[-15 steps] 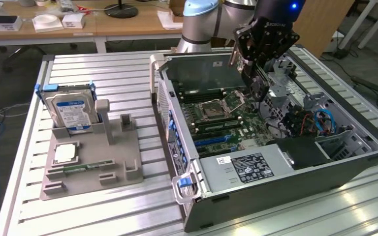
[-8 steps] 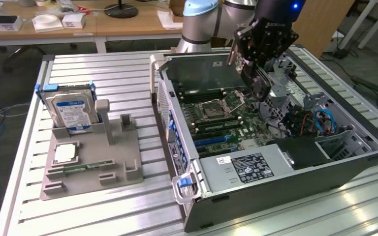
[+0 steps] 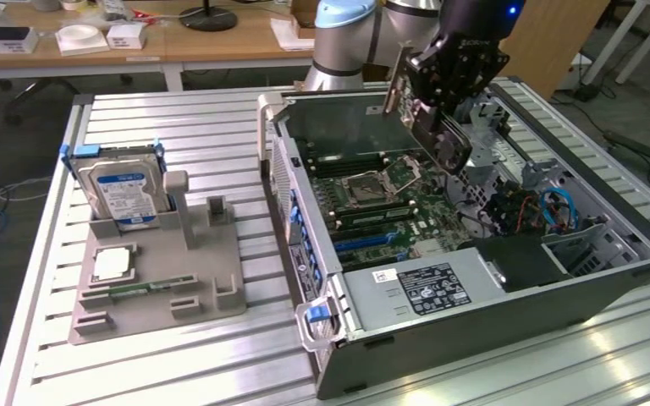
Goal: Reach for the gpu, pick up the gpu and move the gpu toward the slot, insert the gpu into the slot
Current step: 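Insert the gpu into the slot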
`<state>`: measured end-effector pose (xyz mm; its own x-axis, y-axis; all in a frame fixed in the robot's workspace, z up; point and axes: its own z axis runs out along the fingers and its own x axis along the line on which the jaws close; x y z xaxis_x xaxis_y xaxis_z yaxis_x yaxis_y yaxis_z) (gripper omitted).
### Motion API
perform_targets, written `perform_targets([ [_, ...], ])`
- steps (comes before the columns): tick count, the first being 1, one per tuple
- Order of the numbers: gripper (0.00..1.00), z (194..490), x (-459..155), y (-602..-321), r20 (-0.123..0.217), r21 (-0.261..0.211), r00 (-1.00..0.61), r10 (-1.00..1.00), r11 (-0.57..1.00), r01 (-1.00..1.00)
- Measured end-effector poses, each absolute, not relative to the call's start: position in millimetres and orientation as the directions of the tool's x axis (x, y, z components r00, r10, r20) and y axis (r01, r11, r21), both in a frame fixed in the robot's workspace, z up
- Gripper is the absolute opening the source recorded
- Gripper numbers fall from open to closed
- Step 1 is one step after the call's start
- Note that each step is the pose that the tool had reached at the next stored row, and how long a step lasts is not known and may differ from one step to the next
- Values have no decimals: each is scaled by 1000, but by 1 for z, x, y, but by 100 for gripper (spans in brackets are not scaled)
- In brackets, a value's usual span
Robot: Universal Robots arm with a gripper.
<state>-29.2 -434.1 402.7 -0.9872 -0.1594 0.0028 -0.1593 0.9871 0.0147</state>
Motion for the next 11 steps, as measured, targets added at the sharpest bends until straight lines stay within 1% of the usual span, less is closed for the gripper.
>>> perform_targets([
  [11,26,402,-30,-434,3,15,-949,-314,949,-314],
])
